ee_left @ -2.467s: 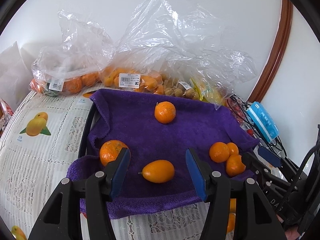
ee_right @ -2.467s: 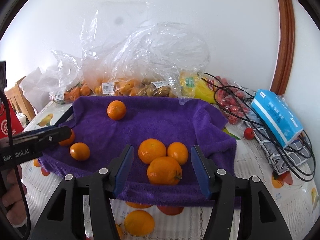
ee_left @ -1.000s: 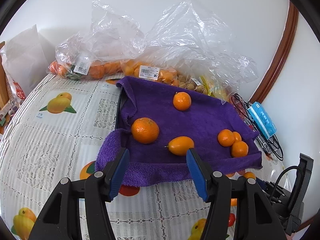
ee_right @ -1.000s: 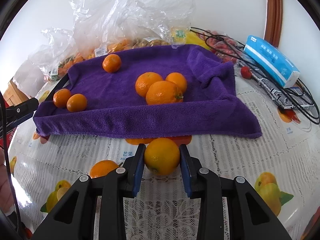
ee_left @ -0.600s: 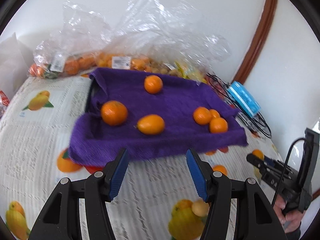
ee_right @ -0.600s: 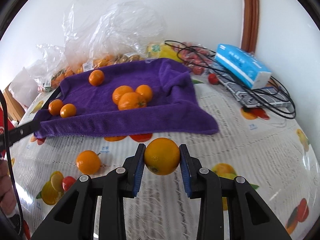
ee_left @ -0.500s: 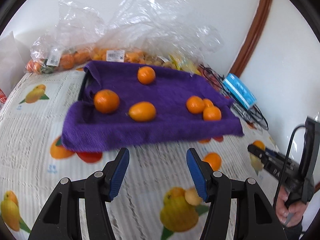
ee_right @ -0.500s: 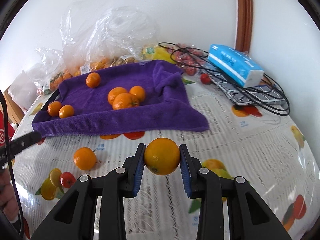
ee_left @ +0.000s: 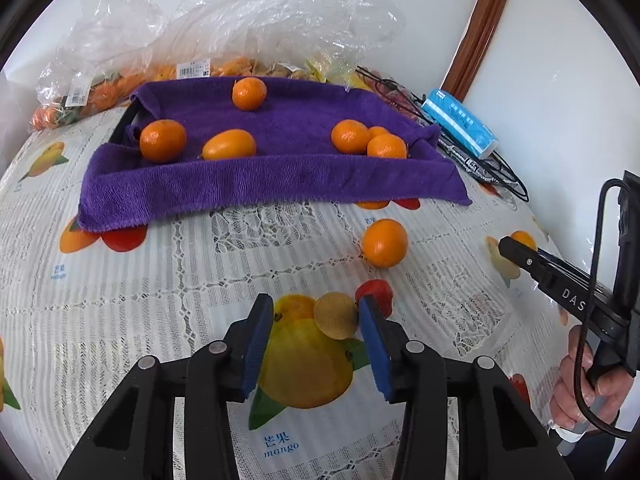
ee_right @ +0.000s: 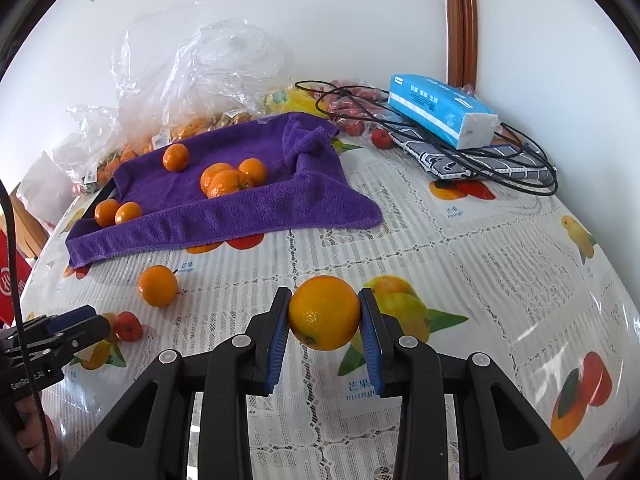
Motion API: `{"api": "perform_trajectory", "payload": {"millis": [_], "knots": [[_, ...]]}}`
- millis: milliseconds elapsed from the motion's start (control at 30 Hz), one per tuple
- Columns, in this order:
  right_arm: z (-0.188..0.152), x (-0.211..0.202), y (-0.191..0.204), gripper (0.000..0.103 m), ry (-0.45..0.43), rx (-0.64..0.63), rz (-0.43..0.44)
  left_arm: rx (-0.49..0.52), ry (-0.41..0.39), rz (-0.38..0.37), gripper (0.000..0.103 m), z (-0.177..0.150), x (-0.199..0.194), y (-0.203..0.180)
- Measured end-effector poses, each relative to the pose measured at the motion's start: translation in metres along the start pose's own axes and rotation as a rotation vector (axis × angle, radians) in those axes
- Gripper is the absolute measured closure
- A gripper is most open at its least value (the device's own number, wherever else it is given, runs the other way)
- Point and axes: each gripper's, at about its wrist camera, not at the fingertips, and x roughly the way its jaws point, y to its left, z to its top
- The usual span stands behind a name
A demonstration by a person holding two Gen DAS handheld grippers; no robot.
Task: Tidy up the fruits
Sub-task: 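Close the left gripper on a small tan round fruit while the right gripper holds its orange, then lift both held fruits and carry them toward the purple towel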
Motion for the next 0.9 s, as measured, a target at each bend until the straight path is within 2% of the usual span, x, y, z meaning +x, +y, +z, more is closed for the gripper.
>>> {"api": "perform_trajectory", "payload": {"millis": [200, 333, 700, 900], "knots": [[-0.002, -0.002, -0.001, 0.069, -0.009, 0.000, 0.006, 0.004, 0.007, 0.017, 0.069, 0.000, 0.002, 0.000], [-0.002, -0.002, -0.001, 0.069, -0.010, 0.004, 0.008, 0.021, 0.010, 0.043, 0.079, 0.000, 0.005, -0.002], [-0.006, 0.003, 0.006, 0.069, 0.006, -0.017, 0.025, 0.051, -0.019, 0.075, 0.079, 0.000, 0.007, -0.008], [-0.006, 0.005, 0.012, 0.069, 0.006, -0.035, 0.033, -0.019, -0.036, 0.060, 0.079, 0.003, 0.005, 0.005]]}}
